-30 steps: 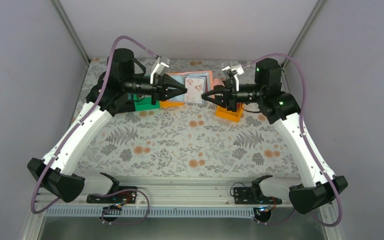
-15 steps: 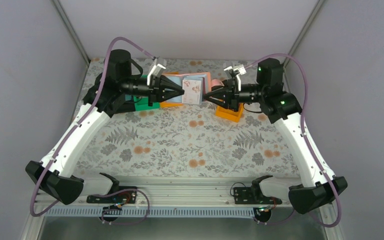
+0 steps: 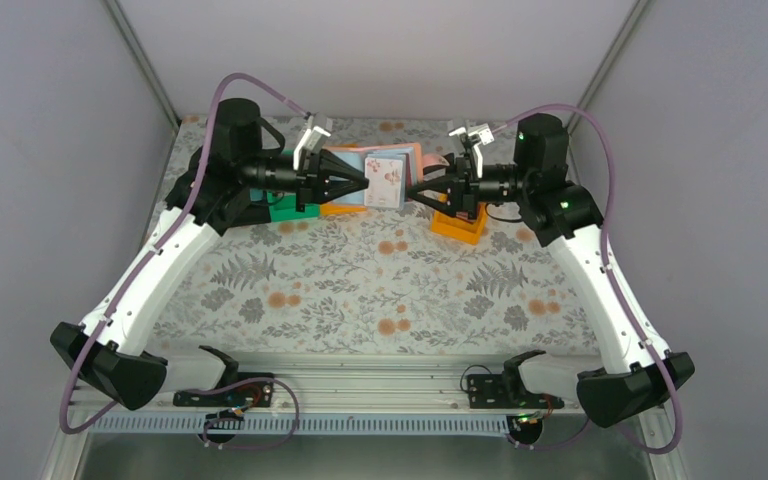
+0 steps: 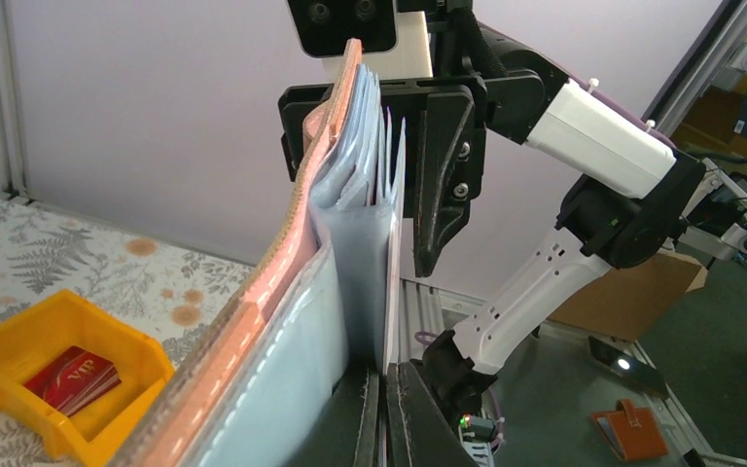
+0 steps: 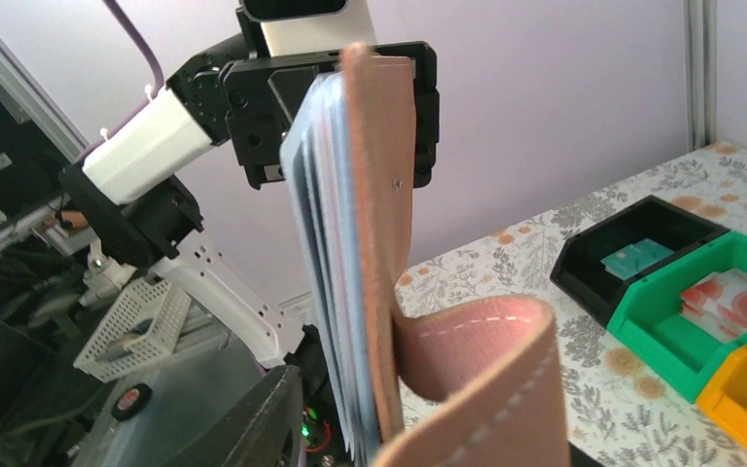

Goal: Take the credit cards out of the card holder

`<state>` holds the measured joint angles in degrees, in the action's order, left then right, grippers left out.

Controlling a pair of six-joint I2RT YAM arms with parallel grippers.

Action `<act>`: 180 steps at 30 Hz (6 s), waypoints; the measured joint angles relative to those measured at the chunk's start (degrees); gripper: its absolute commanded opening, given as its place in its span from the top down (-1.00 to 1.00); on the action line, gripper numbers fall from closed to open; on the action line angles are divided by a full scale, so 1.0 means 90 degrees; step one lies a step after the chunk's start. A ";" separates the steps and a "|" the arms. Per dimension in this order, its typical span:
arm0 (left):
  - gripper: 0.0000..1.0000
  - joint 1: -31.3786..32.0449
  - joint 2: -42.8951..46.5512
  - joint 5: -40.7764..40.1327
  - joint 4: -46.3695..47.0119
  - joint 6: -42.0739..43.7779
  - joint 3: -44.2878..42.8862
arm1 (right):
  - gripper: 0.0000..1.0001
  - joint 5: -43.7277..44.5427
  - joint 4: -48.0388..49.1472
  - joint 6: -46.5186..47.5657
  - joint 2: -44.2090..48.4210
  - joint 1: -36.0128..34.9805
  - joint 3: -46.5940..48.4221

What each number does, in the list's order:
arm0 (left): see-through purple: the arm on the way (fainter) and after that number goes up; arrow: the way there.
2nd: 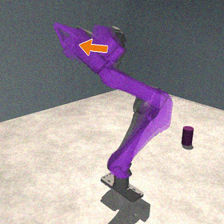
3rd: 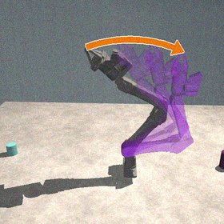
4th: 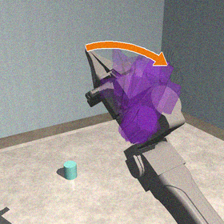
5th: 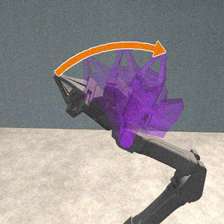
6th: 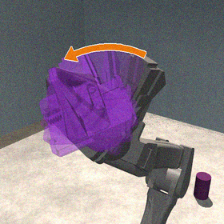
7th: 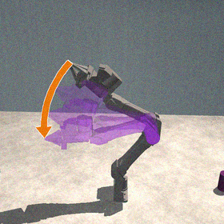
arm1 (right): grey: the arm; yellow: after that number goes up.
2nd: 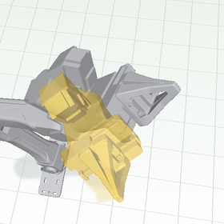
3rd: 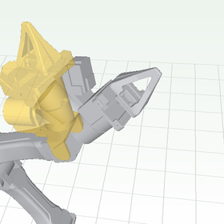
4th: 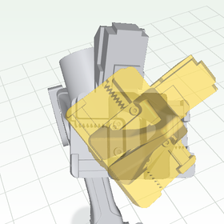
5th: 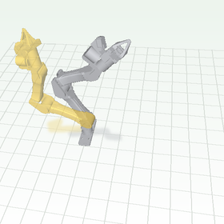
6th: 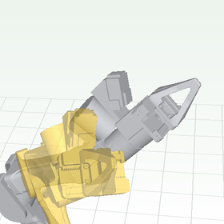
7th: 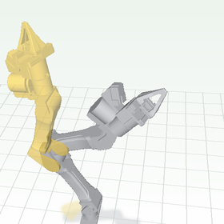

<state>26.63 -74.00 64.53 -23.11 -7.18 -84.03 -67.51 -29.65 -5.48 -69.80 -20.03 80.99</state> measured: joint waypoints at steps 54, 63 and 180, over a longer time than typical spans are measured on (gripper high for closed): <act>0.88 0.0019 -0.0063 -0.0061 0.0063 -0.0053 0.0007 | 0.92 0.0182 -0.0095 0.0053 -0.0080 -0.0163 0.0087; 0.67 -0.0068 -0.0039 0.0408 0.0160 0.0007 0.0078 | 0.92 0.0097 -0.0211 0.0187 -0.0070 -0.0170 0.0141; 0.95 -0.0544 0.0415 0.0304 -0.2254 0.3087 0.1076 | 0.92 0.2154 -0.1406 0.0345 -0.1236 -0.2123 0.1200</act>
<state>21.74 -70.26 67.26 -43.40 20.60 -74.35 -48.12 -42.30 -2.37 -80.93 -39.13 91.79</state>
